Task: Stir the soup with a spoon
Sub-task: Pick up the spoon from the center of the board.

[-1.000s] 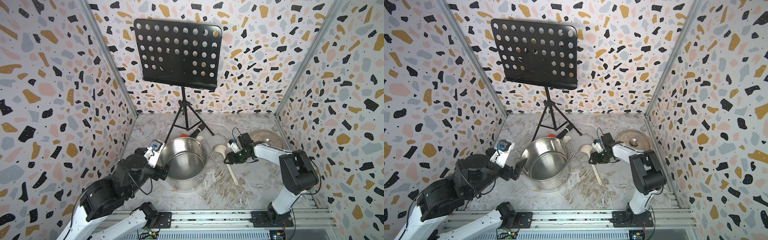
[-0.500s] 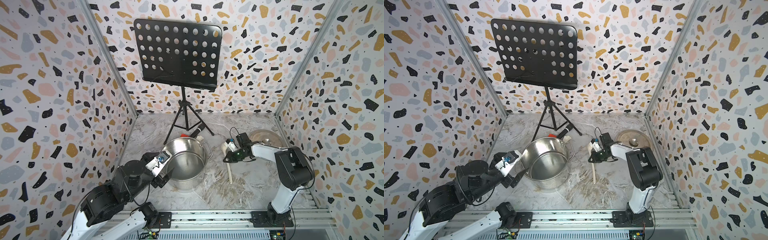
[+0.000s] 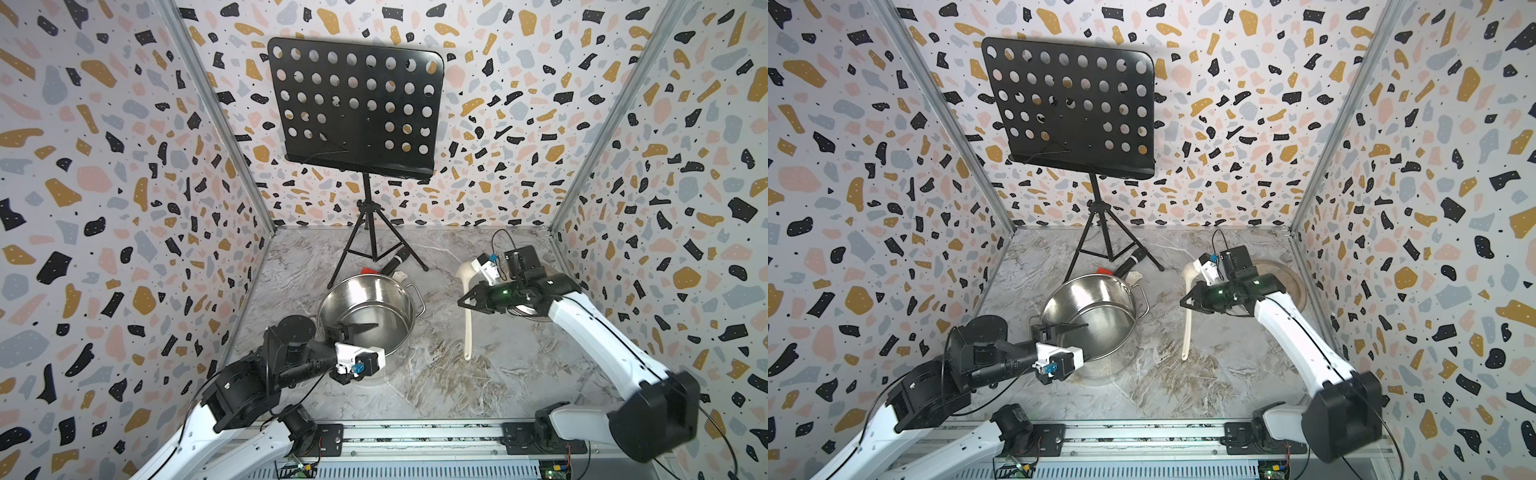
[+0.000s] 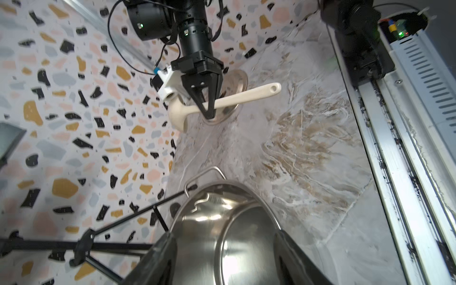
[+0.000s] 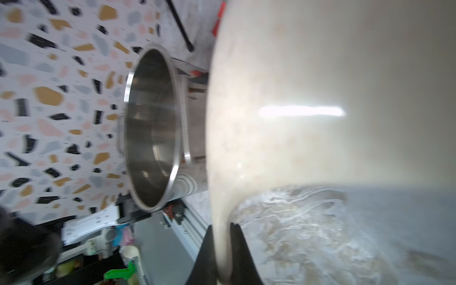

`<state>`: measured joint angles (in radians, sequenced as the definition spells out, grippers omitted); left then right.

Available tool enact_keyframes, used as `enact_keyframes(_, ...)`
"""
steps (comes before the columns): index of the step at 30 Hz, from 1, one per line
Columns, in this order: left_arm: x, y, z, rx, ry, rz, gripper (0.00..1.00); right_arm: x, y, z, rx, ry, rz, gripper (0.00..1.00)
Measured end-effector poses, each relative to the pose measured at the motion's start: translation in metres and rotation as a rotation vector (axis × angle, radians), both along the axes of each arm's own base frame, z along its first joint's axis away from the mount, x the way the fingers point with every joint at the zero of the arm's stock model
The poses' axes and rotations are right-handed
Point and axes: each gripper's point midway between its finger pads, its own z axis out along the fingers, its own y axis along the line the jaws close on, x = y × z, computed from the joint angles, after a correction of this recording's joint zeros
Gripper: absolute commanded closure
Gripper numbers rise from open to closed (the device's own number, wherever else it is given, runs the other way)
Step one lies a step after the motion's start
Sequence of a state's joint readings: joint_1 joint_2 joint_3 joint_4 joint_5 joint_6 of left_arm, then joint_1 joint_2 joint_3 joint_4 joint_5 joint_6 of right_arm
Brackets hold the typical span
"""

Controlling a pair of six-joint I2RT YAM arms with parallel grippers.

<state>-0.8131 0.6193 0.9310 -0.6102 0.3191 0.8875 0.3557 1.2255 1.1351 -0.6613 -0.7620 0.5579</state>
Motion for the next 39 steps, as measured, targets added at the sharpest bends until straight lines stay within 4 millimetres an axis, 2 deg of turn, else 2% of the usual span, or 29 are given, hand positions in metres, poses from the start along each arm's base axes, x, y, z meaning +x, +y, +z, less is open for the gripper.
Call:
enact_keyframes(3, -0.010, -0.023, 0.012, -0.028, -0.090, -0.131, 0.40, -0.021, 0.004, 0.032, 0.139, 0.043, -0.020, 1.00)
enact_keyframes(5, -0.019, -0.040, 0.018, -0.038, -0.153, -0.221, 0.40, -0.032, 0.005, 0.041, 0.199, 0.096, -0.028, 1.00)
enact_keyframes(10, -0.037, -0.084, 0.020, -0.046, -0.270, -0.389, 0.40, -0.048, 0.009, 0.050, 0.278, 0.230, -0.051, 1.00)
enact_keyframes(13, -0.042, -0.110, 0.012, -0.036, -0.309, -0.451, 0.40, -0.054, 0.011, 0.055, 0.309, 0.269, -0.062, 1.00)
enact_keyframes(19, -0.043, -0.145, 0.014, -0.089, -0.337, -0.482, 0.42, -0.063, 0.013, 0.059, 0.331, 0.307, -0.066, 1.00)
enact_keyframes(22, -0.046, -0.155, 0.020, -0.129, -0.339, -0.481, 0.45, -0.065, 0.014, 0.054, 0.331, 0.330, -0.074, 1.00)
enact_keyframes(28, -0.050, -0.166, 0.027, -0.173, -0.320, -0.472, 0.69, -0.065, 0.016, 0.053, 0.337, 0.350, -0.082, 1.00)
enact_keyframes(39, -0.045, -0.170, 0.029, -0.182, -0.299, -0.441, 0.70, -0.067, 0.013, 0.059, 0.357, 0.332, -0.108, 1.00)
